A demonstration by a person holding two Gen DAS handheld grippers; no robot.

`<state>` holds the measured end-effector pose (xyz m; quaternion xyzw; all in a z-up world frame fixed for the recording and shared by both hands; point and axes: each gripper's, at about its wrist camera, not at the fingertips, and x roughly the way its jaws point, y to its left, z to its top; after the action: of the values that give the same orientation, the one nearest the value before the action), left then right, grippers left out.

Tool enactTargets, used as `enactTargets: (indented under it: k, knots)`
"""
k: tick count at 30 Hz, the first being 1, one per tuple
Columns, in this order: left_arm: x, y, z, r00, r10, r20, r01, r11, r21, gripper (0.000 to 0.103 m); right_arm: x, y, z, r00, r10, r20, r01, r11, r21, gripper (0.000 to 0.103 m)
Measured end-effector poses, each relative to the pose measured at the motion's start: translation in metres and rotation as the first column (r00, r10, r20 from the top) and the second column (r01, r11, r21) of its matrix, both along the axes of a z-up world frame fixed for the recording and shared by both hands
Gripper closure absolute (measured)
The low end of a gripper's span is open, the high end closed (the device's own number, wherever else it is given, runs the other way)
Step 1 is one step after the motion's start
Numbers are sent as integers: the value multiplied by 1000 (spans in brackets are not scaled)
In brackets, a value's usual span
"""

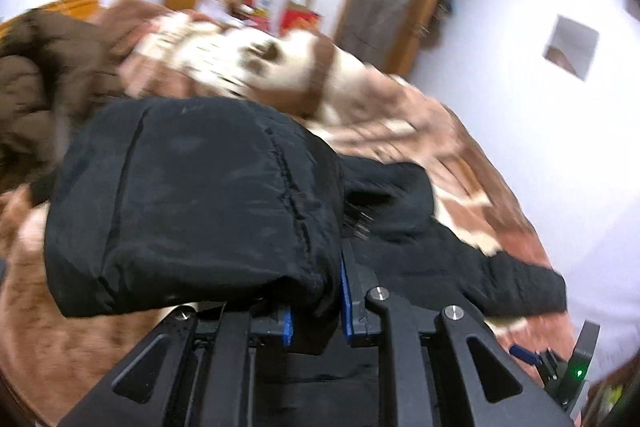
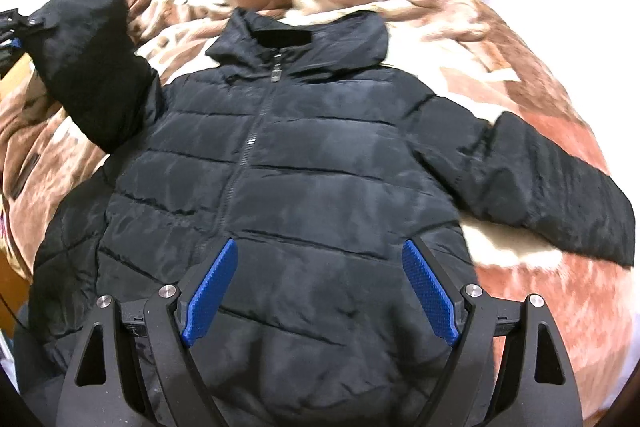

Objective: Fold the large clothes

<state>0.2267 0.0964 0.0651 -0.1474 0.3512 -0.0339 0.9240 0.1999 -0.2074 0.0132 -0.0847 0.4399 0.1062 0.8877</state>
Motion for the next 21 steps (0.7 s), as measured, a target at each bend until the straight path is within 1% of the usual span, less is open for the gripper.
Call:
enactTargets:
  k: [3, 6, 8, 10, 12, 14, 16, 19, 21]
  knots:
    - [22, -53, -29, 995, -83, -60, 83, 997, -1, 85, 2, -20, -4, 999, -36, -9, 36, 999, 14, 19]
    - [43, -90, -68, 979, -154, -130, 153, 988, -16, 78, 6, -42, -13, 996, -80, -30, 81, 996, 33, 19]
    - [50, -111, -93, 964, -198, -178, 194, 980, -39, 69, 8, -52, -18, 994, -99, -40, 100, 994, 42, 19]
    - [51, -128, -109, 950, -234, -205, 227, 972, -58, 49, 9, -61, -23, 993, -112, -48, 114, 992, 53, 19]
    - [49, -139, -117, 943, -259, -210, 251, 966, -64, 41, 10, -68, -28, 991, -125, -57, 129, 990, 61, 19]
    - [46, -147, -117, 934, -290, -209, 276, 956, -96, 36, 10, -73, -29, 990, -131, -58, 135, 988, 69, 19]
    - [39, -153, -108, 930, -318, -185, 302, 947, -110, 31, 9, -75, -29, 989, -136, -55, 140, 987, 80, 19]
    - [26, -155, -83, 927, -355, -122, 340, 932, -127, 26, 10, -72, -21, 990, -133, -39, 136, 986, 99, 19]
    - [17, -147, -66, 931, -355, -82, 345, 931, -117, 23, 12, -69, -15, 991, -129, -26, 131, 984, 123, 19]
